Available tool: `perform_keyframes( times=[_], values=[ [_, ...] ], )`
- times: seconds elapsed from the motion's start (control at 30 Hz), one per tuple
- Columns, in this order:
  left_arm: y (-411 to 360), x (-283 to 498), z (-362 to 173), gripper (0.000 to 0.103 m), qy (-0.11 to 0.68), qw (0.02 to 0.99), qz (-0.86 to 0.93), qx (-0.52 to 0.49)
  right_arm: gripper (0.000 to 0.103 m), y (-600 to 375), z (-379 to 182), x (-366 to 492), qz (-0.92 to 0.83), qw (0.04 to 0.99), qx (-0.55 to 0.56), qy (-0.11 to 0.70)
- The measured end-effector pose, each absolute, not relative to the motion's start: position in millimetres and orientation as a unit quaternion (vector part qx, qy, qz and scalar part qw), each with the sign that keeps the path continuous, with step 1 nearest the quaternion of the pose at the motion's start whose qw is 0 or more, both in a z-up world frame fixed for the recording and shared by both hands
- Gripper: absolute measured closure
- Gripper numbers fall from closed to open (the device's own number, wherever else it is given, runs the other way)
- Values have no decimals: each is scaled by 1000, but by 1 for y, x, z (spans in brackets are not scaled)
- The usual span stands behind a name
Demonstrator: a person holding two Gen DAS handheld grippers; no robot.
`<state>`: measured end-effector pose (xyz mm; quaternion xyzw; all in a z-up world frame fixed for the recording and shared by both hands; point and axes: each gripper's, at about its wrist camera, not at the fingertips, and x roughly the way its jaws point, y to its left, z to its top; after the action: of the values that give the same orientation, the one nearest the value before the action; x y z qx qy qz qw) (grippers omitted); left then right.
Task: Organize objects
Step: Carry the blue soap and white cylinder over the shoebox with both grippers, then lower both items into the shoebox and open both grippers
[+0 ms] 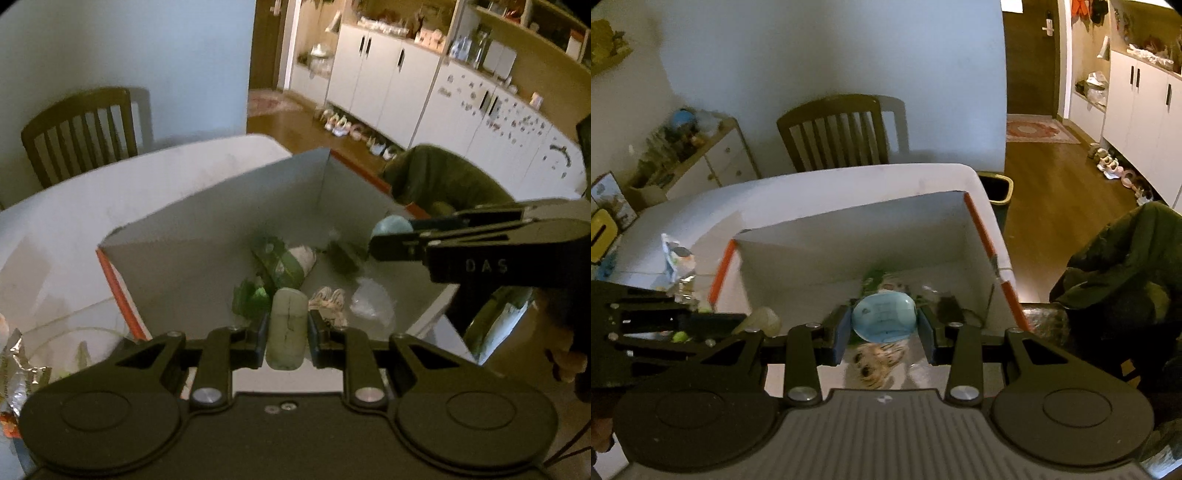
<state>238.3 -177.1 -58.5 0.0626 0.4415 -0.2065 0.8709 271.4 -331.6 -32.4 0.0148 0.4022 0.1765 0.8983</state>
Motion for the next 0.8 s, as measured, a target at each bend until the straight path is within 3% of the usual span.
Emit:
perform_keyframes(
  times=[0.37, 0.8],
  values=[
    [-194, 277, -97, 82, 518, 835, -169, 74, 65, -314, -66, 310, 182, 880, -33, 438],
    [-203, 289, -114, 82, 546, 815, -165, 104, 65, -294, -98, 340, 186, 843, -85, 497]
  ],
)
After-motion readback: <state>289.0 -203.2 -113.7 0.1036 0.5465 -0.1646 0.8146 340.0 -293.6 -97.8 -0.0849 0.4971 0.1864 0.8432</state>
